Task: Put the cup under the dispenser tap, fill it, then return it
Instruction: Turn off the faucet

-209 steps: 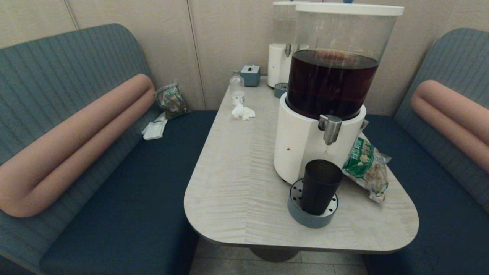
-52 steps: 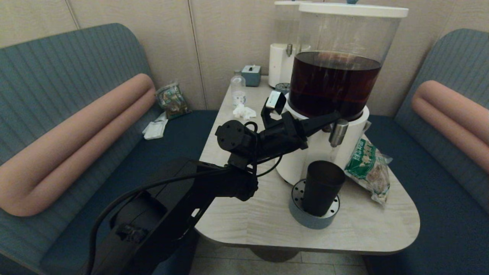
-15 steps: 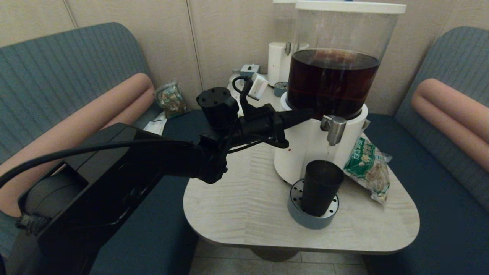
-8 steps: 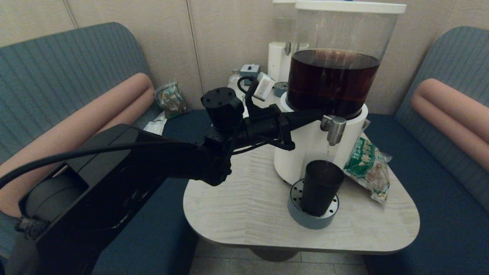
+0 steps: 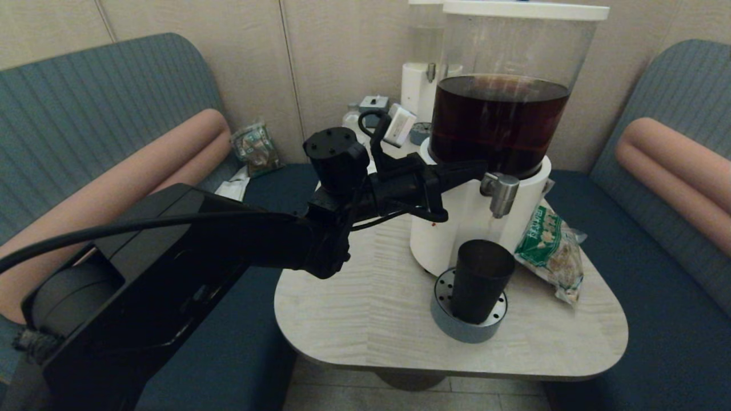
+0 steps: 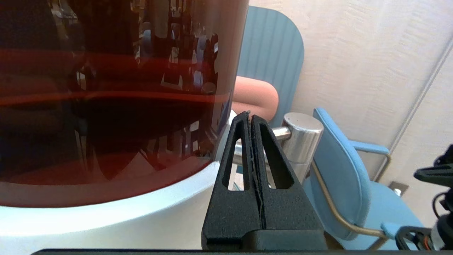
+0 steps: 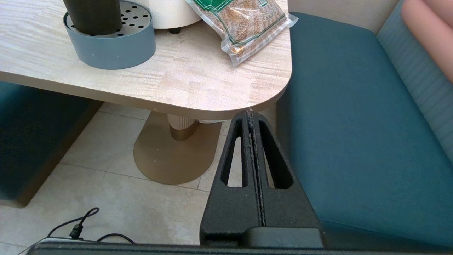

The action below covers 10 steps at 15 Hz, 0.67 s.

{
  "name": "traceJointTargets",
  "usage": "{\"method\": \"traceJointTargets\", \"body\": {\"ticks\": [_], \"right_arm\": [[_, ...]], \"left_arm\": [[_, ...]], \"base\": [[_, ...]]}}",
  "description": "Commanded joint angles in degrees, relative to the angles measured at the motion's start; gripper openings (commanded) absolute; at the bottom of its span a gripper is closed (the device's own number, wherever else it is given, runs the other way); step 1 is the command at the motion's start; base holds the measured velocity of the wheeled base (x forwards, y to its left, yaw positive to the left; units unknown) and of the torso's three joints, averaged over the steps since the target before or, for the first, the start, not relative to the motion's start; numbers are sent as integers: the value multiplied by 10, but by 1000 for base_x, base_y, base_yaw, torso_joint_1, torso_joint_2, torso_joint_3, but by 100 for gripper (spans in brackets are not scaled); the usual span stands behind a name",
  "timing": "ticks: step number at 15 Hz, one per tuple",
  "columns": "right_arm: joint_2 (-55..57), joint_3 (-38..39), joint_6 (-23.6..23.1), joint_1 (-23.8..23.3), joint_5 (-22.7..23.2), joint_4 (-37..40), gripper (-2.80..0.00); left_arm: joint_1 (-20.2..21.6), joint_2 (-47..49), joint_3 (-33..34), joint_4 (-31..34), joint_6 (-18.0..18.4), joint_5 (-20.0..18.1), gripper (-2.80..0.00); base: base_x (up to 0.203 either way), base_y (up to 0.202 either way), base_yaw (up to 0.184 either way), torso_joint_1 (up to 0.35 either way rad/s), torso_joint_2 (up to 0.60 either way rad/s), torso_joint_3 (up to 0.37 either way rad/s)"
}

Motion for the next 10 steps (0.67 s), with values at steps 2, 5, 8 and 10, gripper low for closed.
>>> {"method": "traceJointTargets", "body": {"ticks": [2,5,8,10], "right_arm": [[1,1,-1,0,0,0,-280],[1,1,-1,0,0,0,-280],[1,0,-1,0,0,0,-280],[1,1,-1,0,0,0,-280]], "left_arm": [[-2,-8,9,-6,-1,-2,-280],[-1,-27,34,-8,-2,-2,-280],[0,-45,63,-13,-1,-1,-280],[3,-48,74,-22,-1,-2,-280]], "base": [[0,0,0,0,0,0],[0,0,0,0,0,0],[0,0,0,0,0,0],[0,0,0,0,0,0]]}}
